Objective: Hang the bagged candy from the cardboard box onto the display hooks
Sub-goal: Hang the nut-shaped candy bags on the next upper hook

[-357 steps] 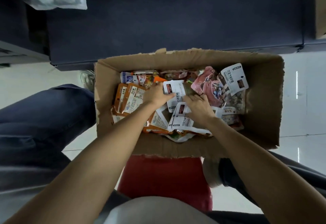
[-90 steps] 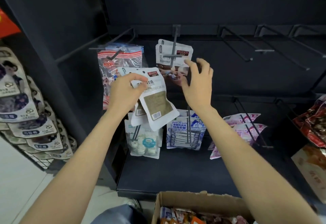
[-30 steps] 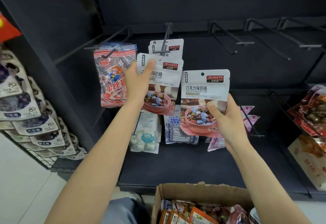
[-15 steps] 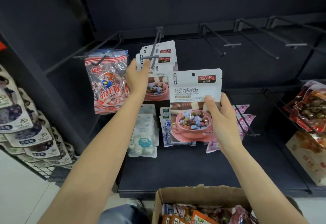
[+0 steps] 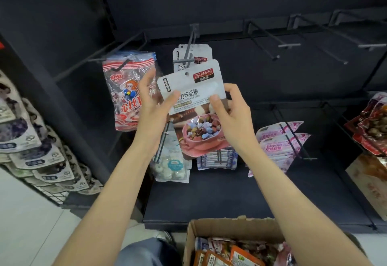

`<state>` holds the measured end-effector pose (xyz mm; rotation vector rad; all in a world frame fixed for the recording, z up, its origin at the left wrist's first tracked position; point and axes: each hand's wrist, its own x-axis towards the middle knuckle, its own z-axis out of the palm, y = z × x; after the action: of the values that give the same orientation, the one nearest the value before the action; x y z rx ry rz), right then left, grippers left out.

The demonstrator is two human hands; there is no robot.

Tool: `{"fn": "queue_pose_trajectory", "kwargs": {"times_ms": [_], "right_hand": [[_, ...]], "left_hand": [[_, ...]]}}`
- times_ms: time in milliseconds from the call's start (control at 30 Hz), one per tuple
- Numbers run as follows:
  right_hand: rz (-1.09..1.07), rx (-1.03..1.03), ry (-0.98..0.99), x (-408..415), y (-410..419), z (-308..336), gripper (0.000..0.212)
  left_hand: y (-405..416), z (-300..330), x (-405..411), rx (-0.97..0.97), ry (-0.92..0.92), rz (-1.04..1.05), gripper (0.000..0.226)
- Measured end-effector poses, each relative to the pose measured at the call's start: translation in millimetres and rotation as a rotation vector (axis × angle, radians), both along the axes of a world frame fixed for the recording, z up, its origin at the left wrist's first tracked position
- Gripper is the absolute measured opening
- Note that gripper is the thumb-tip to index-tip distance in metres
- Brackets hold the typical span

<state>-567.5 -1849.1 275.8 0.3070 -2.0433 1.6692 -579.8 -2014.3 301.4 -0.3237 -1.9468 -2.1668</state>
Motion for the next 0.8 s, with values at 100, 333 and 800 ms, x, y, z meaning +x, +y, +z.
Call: {"fn": "queue_pose_trajectory", "kwargs": {"times_ms": [100, 333, 800], "right_hand": [[-0.002, -0.040, -0.005, -11.8, -13.3, -6.0, 0.041], [-0.087, 0.025, 0.074, -15.2, -16.0, -10.9, 0.045], [-0.189, 0.735, -0.066, -81.0, -8.3, -23.7, 0.081]], "left_hand": [[0.3, -4.6, 2.6, -0.164, 0.172, 0.038, 0.058], [4.6, -5.6, -13.2, -0.290, 0.182, 0.170, 0.053], [11.5, -7.2, -103.3, -0.753, 0.361, 0.363, 0.039]]}}
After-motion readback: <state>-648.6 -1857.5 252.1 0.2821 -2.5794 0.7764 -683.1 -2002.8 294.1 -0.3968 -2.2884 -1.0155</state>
